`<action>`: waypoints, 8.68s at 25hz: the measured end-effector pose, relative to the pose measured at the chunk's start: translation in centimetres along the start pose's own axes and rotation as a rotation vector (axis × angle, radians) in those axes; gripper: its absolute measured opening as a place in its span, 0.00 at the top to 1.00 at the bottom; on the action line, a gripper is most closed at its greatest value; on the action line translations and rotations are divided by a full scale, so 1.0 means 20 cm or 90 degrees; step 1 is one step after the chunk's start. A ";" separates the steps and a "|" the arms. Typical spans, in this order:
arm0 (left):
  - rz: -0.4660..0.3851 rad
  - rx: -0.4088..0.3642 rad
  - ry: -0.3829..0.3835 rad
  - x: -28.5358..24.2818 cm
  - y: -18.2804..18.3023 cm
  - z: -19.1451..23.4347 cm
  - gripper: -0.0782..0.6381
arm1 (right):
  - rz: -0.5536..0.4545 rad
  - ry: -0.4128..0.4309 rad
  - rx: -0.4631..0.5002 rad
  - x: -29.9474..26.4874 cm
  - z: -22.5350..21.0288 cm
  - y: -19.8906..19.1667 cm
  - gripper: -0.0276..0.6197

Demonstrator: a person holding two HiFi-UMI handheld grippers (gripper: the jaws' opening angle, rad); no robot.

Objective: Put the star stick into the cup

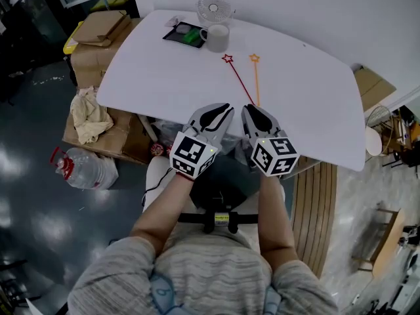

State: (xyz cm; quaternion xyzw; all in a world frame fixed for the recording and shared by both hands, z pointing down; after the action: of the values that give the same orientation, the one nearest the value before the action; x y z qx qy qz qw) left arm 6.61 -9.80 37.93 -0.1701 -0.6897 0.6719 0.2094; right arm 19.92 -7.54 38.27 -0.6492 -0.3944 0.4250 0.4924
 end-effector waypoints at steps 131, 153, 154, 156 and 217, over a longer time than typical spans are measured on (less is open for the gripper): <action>0.089 0.157 -0.029 -0.30 -0.11 0.57 0.82 | 0.500 0.159 0.321 -1.14 -0.76 0.26 0.82; 0.108 0.145 -0.033 -0.30 -0.10 0.56 0.82 | 0.728 0.179 0.334 -1.15 -0.82 0.09 0.91; 0.109 0.144 -0.033 -0.30 -0.10 0.56 0.82 | 0.725 0.177 0.336 -1.14 -0.82 0.08 0.92; 0.110 0.143 -0.032 -0.30 -0.10 0.56 0.82 | 0.717 0.172 0.344 -1.13 -0.81 0.08 0.92; 0.116 0.127 -0.035 -0.30 -0.06 0.53 0.82 | -0.081 0.003 0.012 -1.34 -0.52 0.71 0.78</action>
State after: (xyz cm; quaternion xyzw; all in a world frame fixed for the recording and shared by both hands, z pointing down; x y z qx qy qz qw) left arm 6.23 -22.04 38.62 -0.1920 -0.6065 0.7580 0.1442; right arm 22.28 -38.48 30.48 -0.6190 -0.4299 0.3951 0.5253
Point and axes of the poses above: the fingertips, and each gripper's own axes: x backward along the fingers, z to its left, y out of its top, the point moved 7 cm from there along x, backward along the fingers, and after that the axes turned 1 degree about -x, right-handed, at the moved point
